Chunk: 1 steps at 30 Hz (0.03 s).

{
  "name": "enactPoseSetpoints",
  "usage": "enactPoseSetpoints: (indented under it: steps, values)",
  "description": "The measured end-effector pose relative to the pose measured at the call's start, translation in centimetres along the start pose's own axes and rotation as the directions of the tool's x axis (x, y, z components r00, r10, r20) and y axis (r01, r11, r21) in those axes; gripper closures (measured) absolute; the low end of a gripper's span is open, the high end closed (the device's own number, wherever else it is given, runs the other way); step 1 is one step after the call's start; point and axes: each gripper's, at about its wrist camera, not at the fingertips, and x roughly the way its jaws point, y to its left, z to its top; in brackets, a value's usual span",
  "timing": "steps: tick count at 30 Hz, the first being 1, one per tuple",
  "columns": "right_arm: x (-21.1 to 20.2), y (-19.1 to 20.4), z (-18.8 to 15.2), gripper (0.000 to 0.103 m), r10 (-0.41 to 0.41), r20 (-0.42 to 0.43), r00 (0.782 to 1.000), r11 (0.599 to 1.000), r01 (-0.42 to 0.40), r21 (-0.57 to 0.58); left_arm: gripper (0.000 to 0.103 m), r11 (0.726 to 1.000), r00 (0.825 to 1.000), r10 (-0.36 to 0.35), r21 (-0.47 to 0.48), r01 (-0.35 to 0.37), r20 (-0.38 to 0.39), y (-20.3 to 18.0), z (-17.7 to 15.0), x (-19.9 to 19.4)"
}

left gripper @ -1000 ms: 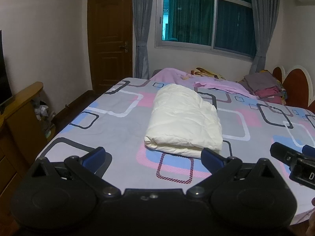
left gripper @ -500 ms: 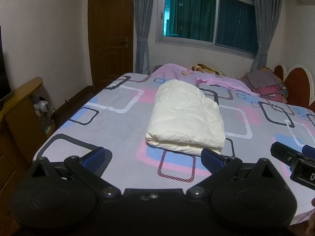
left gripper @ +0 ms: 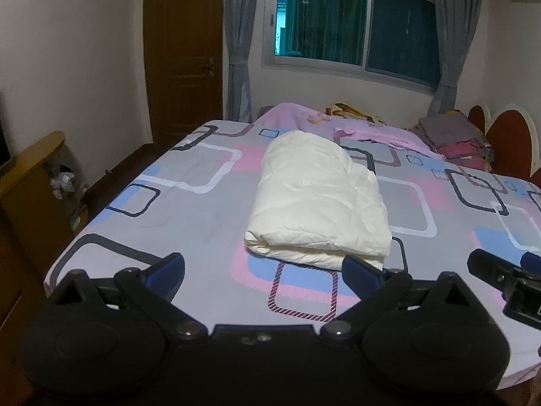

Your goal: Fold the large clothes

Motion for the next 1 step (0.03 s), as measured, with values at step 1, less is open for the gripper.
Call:
enactPoseSetpoints:
  steps: [1]
  values:
    - [0.39, -0.23, -0.05, 0.0, -0.005, -0.006, 1.0, 1.0, 0.005, 0.001, 0.0, 1.0, 1.0, -0.014, 0.01, 0.014, -0.002, 0.03, 0.15, 0.58]
